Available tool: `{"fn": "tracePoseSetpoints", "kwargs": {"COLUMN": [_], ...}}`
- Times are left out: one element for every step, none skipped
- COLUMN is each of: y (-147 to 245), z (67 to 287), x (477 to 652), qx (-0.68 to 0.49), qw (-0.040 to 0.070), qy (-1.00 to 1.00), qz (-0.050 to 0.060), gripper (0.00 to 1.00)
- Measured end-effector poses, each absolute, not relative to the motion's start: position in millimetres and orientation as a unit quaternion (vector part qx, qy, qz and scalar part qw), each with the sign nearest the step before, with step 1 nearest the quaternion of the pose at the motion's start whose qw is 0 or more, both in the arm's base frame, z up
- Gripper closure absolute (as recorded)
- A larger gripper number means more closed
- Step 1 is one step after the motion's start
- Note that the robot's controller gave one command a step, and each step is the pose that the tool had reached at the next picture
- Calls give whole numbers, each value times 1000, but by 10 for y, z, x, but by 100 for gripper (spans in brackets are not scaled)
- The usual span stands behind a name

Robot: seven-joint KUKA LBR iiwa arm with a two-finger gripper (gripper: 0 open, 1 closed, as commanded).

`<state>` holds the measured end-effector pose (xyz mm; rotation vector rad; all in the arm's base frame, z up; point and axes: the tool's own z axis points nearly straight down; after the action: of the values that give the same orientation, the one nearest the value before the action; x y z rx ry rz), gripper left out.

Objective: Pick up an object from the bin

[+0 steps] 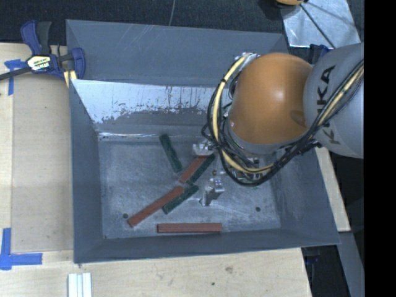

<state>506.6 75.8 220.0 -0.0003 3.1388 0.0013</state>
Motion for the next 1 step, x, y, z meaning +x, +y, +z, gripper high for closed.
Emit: {"fn": "tracePoseSetpoints", "kwargs": {"y": [724], "z": [1838], "x": [5164], "qx": [-34], "qw": [5], "qy": [999], "qz": [0], "gripper": [0]}}
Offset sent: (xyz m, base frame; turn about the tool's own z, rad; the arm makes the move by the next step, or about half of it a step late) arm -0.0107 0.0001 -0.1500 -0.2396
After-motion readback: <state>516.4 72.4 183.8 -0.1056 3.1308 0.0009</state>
